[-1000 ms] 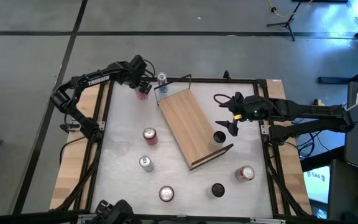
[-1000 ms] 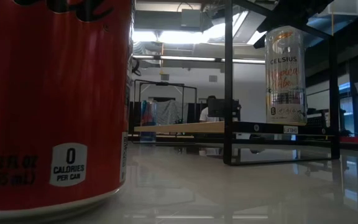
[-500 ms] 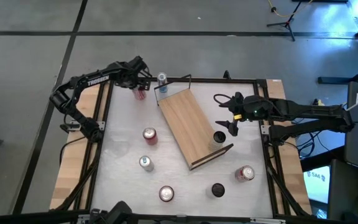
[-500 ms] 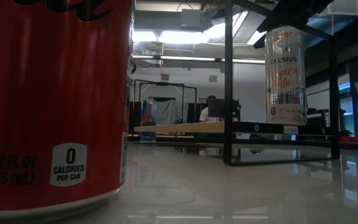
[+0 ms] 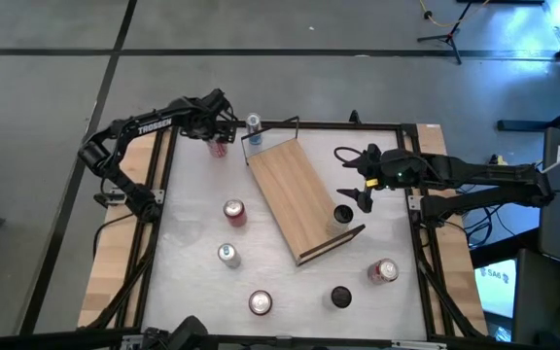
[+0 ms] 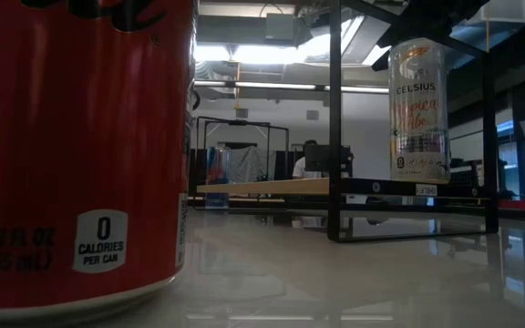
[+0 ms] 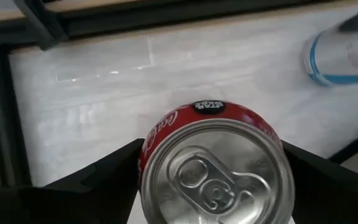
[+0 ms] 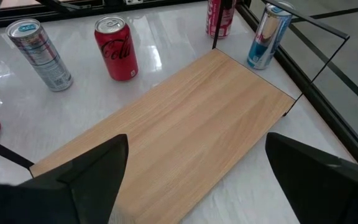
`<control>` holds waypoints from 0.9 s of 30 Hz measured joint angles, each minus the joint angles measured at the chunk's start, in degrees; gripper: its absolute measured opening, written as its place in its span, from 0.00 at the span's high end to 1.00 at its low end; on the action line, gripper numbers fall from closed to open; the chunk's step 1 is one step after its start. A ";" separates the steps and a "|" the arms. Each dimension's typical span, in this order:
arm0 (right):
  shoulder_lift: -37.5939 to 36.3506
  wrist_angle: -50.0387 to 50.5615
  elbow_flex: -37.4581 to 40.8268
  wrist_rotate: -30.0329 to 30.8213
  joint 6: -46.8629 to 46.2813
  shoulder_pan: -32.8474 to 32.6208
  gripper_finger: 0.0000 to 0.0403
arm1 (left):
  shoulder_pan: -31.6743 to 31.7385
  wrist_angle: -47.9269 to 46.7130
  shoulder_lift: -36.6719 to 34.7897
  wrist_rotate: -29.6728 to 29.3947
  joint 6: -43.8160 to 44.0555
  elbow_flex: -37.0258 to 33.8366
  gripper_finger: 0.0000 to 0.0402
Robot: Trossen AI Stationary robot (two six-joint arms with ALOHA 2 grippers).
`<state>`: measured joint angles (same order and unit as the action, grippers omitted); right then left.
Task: Place canned beverage on shelf
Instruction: Put the top red white soda can on the shelf
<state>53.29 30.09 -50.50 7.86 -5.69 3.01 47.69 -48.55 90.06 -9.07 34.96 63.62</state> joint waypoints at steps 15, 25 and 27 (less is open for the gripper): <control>0.09 0.02 0.00 0.00 0.00 0.01 0.07 | 0.04 -0.07 0.07 2.79 -0.15 -0.13 0.18; 0.14 0.07 -0.01 0.00 0.00 0.00 0.07 | 0.02 0.08 0.05 4.79 -0.81 -0.07 0.17; 0.14 0.09 -0.01 0.00 0.00 0.00 0.07 | 0.04 0.11 0.02 5.56 -0.85 -0.05 0.17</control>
<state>53.43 30.17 -50.52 7.86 -5.69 3.01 47.72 -48.45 90.08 -3.51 34.11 63.57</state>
